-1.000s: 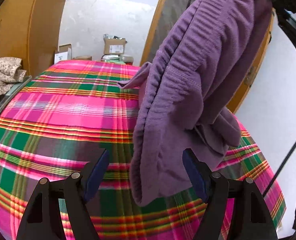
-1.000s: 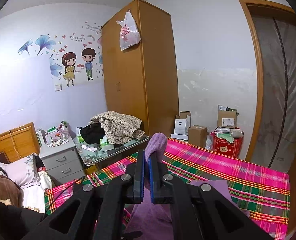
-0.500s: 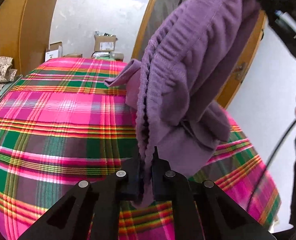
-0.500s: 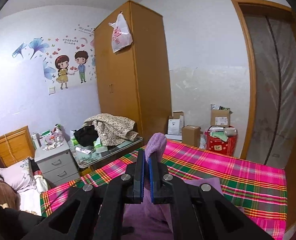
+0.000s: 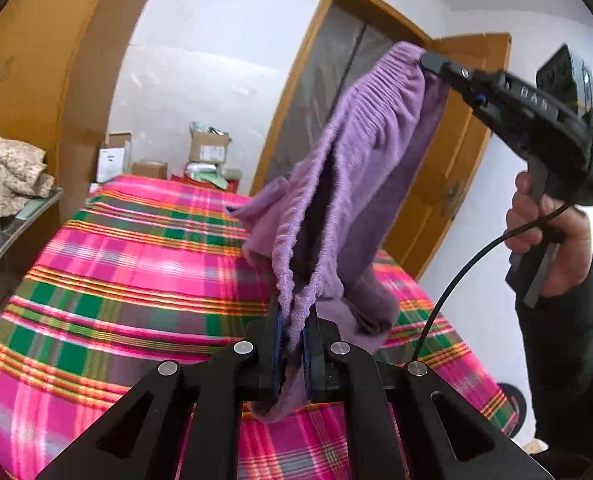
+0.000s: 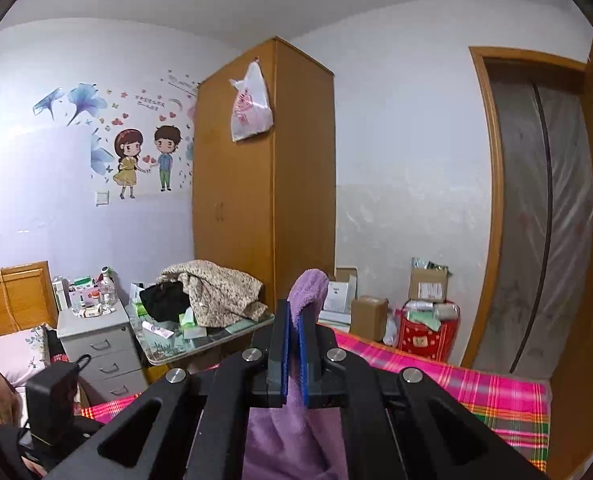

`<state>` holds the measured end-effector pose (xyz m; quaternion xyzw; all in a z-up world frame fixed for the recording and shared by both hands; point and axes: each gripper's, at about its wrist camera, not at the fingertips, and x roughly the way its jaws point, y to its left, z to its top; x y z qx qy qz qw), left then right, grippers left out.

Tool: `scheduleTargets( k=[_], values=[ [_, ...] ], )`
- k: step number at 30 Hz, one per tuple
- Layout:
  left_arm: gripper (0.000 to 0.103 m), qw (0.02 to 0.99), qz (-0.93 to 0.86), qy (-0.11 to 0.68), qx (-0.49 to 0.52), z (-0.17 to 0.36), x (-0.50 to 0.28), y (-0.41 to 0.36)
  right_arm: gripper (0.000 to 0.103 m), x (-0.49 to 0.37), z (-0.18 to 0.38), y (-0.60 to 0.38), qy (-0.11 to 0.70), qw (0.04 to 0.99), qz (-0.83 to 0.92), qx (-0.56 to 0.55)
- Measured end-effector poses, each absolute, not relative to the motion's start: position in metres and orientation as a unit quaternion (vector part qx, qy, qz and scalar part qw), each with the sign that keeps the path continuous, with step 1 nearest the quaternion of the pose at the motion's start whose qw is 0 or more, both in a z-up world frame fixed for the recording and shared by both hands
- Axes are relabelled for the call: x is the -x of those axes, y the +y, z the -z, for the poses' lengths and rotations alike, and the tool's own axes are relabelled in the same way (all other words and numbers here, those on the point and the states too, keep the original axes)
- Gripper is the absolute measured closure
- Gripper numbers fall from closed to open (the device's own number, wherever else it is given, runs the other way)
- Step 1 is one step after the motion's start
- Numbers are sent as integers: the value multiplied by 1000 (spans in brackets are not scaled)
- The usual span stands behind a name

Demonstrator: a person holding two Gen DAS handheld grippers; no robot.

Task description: Fold clothes

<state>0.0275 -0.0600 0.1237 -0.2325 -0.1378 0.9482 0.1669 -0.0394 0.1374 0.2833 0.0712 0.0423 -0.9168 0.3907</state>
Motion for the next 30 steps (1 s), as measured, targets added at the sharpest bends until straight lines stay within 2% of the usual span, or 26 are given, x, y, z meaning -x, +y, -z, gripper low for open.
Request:
scheduleTargets(
  k=[5, 7, 17, 30],
  values=[
    [95, 137, -959, -134, 209, -142, -47, -79, 99, 29, -296, 116, 51, 407, 910, -53],
    [95, 121, -956, -141, 229, -129, -44, -88, 99, 34, -290, 102, 58, 413, 907, -62],
    [95, 43, -930, -171, 322, -64, -30, -133, 99, 107, -182, 10, 135, 398, 884, -206],
    [95, 19, -911, -185, 369, -26, -10, -153, 99, 138, -118, -39, 186, 400, 860, -256]
  ],
)
